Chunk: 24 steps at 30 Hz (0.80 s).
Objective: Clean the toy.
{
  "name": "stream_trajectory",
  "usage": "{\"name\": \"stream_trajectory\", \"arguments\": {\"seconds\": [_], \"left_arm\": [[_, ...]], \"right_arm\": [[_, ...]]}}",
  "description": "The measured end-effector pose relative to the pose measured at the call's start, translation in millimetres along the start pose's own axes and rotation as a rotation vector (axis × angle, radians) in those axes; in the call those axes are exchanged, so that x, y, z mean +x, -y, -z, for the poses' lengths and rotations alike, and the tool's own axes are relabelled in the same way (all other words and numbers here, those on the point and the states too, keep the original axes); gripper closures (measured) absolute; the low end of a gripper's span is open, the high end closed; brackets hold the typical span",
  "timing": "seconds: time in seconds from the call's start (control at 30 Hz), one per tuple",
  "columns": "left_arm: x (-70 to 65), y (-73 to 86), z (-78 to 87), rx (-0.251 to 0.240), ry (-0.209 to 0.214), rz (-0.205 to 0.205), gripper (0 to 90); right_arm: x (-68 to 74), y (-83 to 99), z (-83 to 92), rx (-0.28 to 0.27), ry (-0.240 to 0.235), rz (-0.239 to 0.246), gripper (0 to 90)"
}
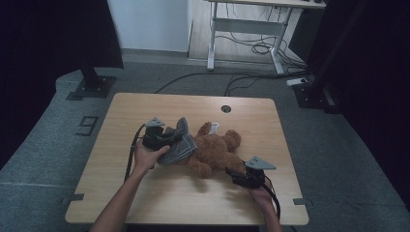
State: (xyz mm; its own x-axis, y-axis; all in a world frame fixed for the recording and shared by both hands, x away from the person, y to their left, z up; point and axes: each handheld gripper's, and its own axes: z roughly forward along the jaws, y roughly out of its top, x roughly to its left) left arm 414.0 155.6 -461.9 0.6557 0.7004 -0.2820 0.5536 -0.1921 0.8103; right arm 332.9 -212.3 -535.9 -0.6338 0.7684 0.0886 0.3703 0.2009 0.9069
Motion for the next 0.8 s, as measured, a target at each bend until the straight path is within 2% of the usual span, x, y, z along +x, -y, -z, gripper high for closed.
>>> {"name": "stream_trajectory", "arguments": {"seconds": [0.07, 0.17, 0.27, 0.33, 0.5, 0.53, 0.57, 0.6, 0.67, 0.7, 0.73, 0.77, 0.8], "left_arm": [[-1.8, 5.1, 2.3, -0.004, 0.004, -0.003, 74.0], [-4.7, 9.6, 6.0, -0.009, 0.003, -0.004, 74.2], [-8.7, 18.2, 10.6, -0.025, 0.007, -0.004, 74.2], [-10.6, 24.8, 12.8, -0.037, 0.016, 0.003, 74.2], [-13.0, 28.3, 16.1, -0.034, 0.013, -0.004, 74.2], [-14.3, 30.1, 17.9, -0.030, 0.012, -0.009, 74.2], [-14.3, 30.1, 17.9, -0.030, 0.012, -0.009, 74.2], [-16.2, 32.8, 19.2, -0.032, 0.007, -0.015, 74.2], [-16.7, 34.1, 19.7, -0.034, 0.007, -0.016, 74.1], [-17.3, 35.4, 20.1, -0.036, 0.008, -0.013, 74.1], [-19.8, 35.5, 20.9, -0.036, 0.006, -0.014, 74.0], [-19.8, 35.5, 20.9, -0.036, 0.006, -0.014, 74.0], [-25.6, 32.9, 22.7, -0.030, 0.004, -0.026, 73.8]], "right_arm": [[2.2, -4.9, 4.2, -0.023, 0.007, -0.011, 27.9], [3.6, -10.4, 7.9, -0.040, 0.003, -0.018, 25.3], [5.1, -24.0, 15.3, -0.072, -0.036, -0.030, 23.1], [6.8, -31.7, 16.6, -0.070, -0.045, -0.027, 23.0], [10.7, -36.3, 3.1, -0.016, -0.071, -0.028, 22.4], [10.6, -34.4, -9.1, 0.021, -0.080, -0.035, 22.4], [10.6, -34.4, -9.1, 0.021, -0.080, -0.035, 22.4], [11.8, -31.7, -20.0, 0.058, -0.089, -0.027, 22.1], [12.5, -30.6, -22.4, 0.071, -0.095, -0.025, 22.3], [13.5, -29.2, -25.0, 0.088, -0.098, -0.020, 23.9], [15.5, -25.5, -26.6, 0.104, -0.118, -0.005, 31.4], [17.1, -23.2, -26.4, 0.107, -0.115, 0.008, 34.4], [18.1, -21.6, -26.1, 0.114, -0.116, 0.027, 40.1]]}}
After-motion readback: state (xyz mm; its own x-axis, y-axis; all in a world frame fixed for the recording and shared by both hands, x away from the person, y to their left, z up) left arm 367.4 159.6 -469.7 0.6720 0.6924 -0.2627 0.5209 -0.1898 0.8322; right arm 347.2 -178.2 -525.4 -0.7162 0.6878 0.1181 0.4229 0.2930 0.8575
